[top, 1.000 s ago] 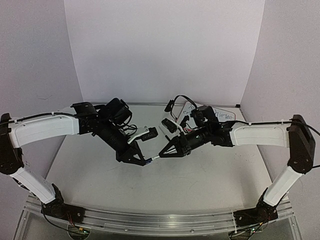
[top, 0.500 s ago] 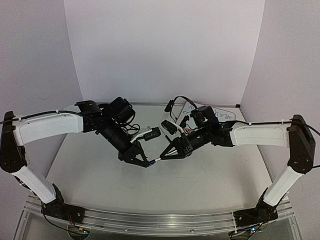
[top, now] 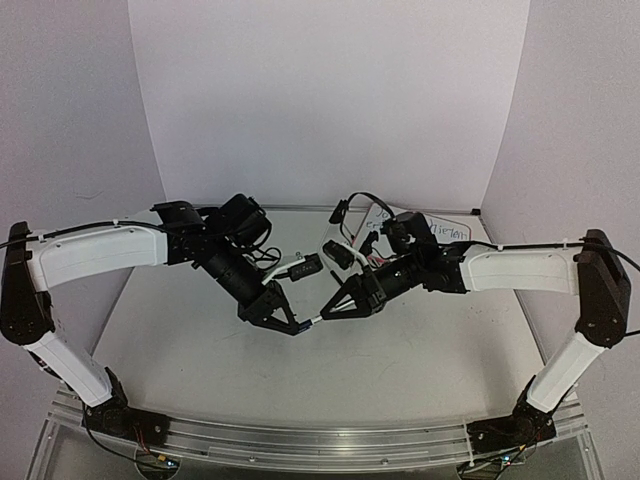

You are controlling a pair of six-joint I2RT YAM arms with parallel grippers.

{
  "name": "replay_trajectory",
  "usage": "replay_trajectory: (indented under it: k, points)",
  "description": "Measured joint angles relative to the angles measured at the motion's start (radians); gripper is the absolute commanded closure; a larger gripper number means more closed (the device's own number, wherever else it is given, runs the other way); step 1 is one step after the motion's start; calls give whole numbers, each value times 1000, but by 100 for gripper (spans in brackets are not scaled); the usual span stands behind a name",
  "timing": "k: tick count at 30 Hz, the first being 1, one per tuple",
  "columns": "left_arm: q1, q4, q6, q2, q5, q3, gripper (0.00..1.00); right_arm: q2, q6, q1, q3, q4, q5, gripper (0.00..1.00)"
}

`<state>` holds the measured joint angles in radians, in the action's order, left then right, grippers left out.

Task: Write a sentence on the whiteboard
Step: Put down the whiteboard marker at the center of the board, then reset both arms

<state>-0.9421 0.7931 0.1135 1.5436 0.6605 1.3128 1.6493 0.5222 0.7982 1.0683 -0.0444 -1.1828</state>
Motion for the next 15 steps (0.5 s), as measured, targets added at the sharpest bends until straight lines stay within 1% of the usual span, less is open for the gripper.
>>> replay_trajectory:
  k: [2, 3, 4, 6, 7, 8, 10, 12, 15]
  points:
    - [0, 0, 0, 0, 0, 0, 100, 0, 3, 0, -1, 0, 1, 100]
    - [0, 1, 0, 0, -1, 0, 96, -1, 3, 0, -2, -1, 3, 100]
    - [0, 4, 3, 0, -2, 0, 85, -2, 3, 0, -4, -2, 8, 100]
    - [-1, 5, 15, -1, -20, 0, 54, -11, 0, 6, -13, -8, 37, 100]
    - [-2, -7, 17, -2, -32, 0, 42, -16, -4, 10, -18, -10, 57, 100]
    - [-3, -41, 13, -7, -53, -5, 31, -21, -8, 13, -24, -13, 79, 100]
    - [-2, -90, 1, -35, -97, -34, 16, -41, -17, 16, -49, -14, 145, 100]
    - [10, -120, -33, -95, -158, -103, 8, -56, -22, 1, -73, 0, 235, 100]
    - [58, -125, -94, -187, -242, -195, 4, -56, -24, -37, -89, 40, 375, 100]
